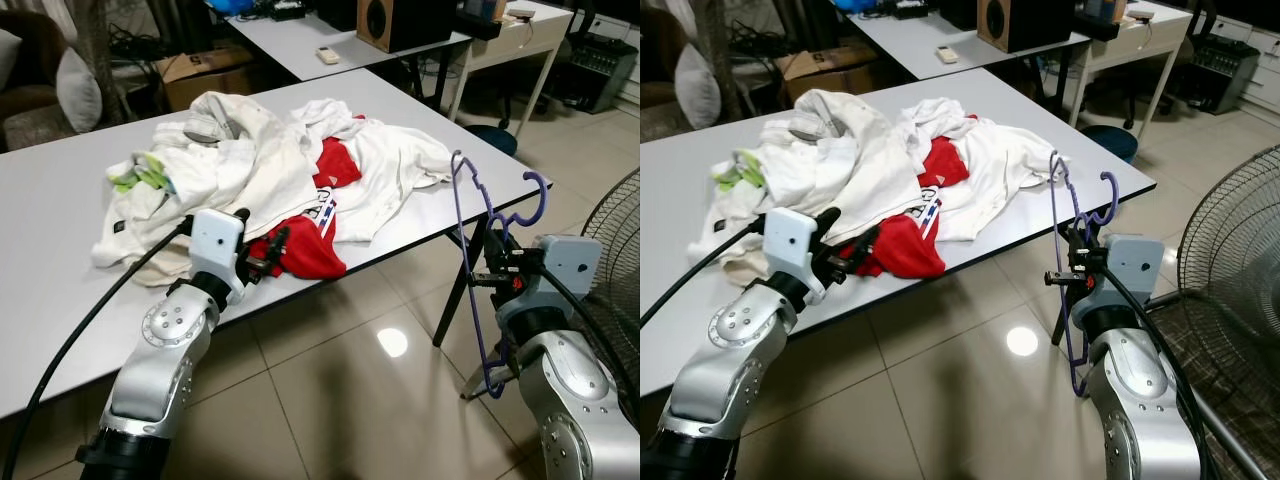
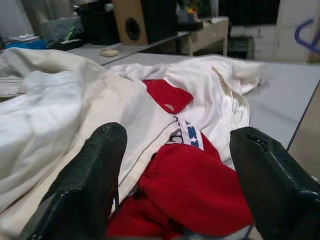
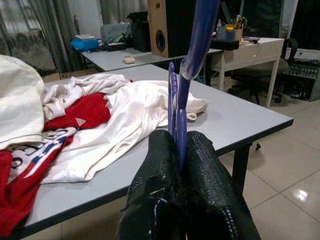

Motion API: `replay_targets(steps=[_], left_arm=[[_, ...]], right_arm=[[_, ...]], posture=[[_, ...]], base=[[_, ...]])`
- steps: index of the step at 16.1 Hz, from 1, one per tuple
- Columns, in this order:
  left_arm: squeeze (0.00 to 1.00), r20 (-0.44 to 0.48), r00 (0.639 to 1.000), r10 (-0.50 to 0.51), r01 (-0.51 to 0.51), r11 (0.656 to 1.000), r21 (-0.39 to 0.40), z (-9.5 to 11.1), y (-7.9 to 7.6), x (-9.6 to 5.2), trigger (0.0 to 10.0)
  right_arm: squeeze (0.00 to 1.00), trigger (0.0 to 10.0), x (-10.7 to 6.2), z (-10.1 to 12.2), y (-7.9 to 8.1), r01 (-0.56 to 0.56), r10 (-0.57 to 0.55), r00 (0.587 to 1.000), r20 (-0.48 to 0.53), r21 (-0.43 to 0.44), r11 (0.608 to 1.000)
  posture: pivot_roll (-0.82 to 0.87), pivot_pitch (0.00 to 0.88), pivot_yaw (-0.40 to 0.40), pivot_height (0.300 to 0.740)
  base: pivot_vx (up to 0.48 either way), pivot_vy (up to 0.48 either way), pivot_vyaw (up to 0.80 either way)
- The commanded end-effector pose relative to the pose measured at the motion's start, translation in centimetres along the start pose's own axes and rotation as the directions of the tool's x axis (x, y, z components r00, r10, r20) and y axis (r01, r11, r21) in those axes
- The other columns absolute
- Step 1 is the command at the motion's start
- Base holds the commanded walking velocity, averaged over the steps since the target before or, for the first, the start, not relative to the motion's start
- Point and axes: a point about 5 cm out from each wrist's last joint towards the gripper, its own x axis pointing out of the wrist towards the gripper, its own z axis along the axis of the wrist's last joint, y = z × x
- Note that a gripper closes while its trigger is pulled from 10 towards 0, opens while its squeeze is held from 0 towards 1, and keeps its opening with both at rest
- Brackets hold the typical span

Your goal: Hang hanger

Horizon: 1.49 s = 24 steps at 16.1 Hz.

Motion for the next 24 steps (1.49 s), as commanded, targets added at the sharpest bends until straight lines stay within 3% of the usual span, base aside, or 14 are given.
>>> replay_targets(steps=[1,5,7,10,11,13,16,17,19,20,21,22,23,24], left_arm=[[0.93,-0.017,0.999,-0.029,0.029,0.998,0.046,-0.1,-0.2,0.4,10.0],[0.93,-0.022,0.997,-0.068,0.069,0.996,0.051,-0.2,-1.1,1.4,10.0],[0.93,-0.002,0.995,-0.099,0.099,0.995,-0.010,-0.8,-2.1,0.0,10.0],[0.95,0.016,0.973,-0.230,0.230,0.973,0.034,-0.8,-3.2,-1.6,10.0],[1.00,-0.009,0.955,-0.296,0.296,0.952,0.074,-1.0,-3.3,-2.3,10.0],[1.00,-0.095,0.945,-0.312,0.324,0.933,0.158,-1.6,-3.0,-2.7,10.0],[1.00,-0.206,0.926,-0.317,0.350,0.925,0.149,-2.2,-1.9,-3.3,10.0],[0.05,-0.228,0.897,-0.378,0.393,0.919,0.022,-2.2,-2.3,-3.8,10.0],[0.00,-0.268,0.878,-0.395,0.422,0.905,0.049,-2.7,-2.7,-3.9,10.0],[0.00,-0.297,0.876,-0.379,0.425,0.899,0.107,-3.2,-3.0,-3.6,4.7],[0.00,-0.306,0.875,-0.375,0.426,0.897,0.119,-3.3,-3.0,-3.6,4.7],[0.00,-0.328,0.877,-0.350,0.420,0.891,0.172,-3.6,-2.9,-3.4,0.9],[0.00,-0.349,0.877,-0.330,0.416,0.884,0.211,-3.8,-2.7,-3.4,0.0],[0.00,-0.390,0.867,-0.311,0.429,0.864,0.264,-4.2,-2.3,-3.6,0.0]], right_arm=[[0.00,10.0,0.0,-0.2,0.0,-0.018,0.018,1.000,-0.018,0.005,1.000],[0.00,10.0,-0.7,-0.4,0.1,-0.036,0.036,0.998,-0.052,0.000,0.999],[0.00,10.0,-2.0,-0.3,-0.5,-0.019,0.019,0.998,-0.066,0.008,1.000],[0.00,10.0,-2.7,-0.8,-0.5,-0.031,0.030,0.994,-0.105,-0.012,0.999],[0.00,10.0,-2.8,-0.7,-0.2,-0.048,0.048,0.993,-0.111,0.001,0.999],[0.00,10.0,-2.9,-1.0,0.1,-0.074,0.075,0.990,-0.123,0.012,0.997],[0.00,10.0,-2.4,-1.2,0.6,-0.119,0.120,0.982,-0.143,0.019,0.993],[0.00,10.0,-2.5,-1.2,0.5,-0.117,0.119,0.982,-0.150,0.020,0.993],[0.00,10.0,-2.6,-1.4,0.1,-0.110,0.110,0.981,-0.161,0.011,0.994],[0.00,10.0,-2.7,-1.4,-0.1,-0.109,0.108,0.980,-0.166,0.006,0.994],[0.00,10.0,-2.6,-1.4,-0.1,-0.109,0.109,0.980,-0.166,0.005,0.994],[0.00,10.0,-2.6,-1.3,-0.1,-0.112,0.110,0.980,-0.167,0.002,0.994],[0.00,10.0,-2.6,-1.3,0.0,-0.112,0.111,0.980,-0.167,0.001,0.994],[0.00,10.0,-2.6,-1.3,0.0,-0.115,0.113,0.979,-0.168,-0.002,0.993]], posture=[[-0.18,0.000,0.062,0.740],[-0.22,0.000,0.073,0.740],[-0.24,0.016,0.055,0.740],[-0.24,0.046,0.037,0.740],[-0.22,0.050,0.029,0.740],[-0.21,0.051,0.027,0.740],[-0.19,0.048,0.041,0.740],[-0.19,0.051,0.044,0.740],[-0.18,0.056,0.040,0.740],[-0.18,0.057,0.037,0.740],[-0.19,0.058,0.037,0.740],[-0.19,0.058,0.037,0.740],[-0.19,0.058,0.037,0.740],[-0.19,0.059,0.038,0.740]], base=[[0.469,0.000,0.00],[0.467,0.000,0.00],[0.459,0.000,-0.78],[0.000,0.000,0.00],[0.000,0.000,0.00],[0.000,0.000,0.00],[0.000,0.000,0.00],[0.000,0.000,0.00],[0.000,0.000,0.00],[0.000,0.000,0.00],[0.000,0.000,0.00],[0.000,0.000,0.00],[0.000,0.000,0.00],[0.000,0.000,0.00]])
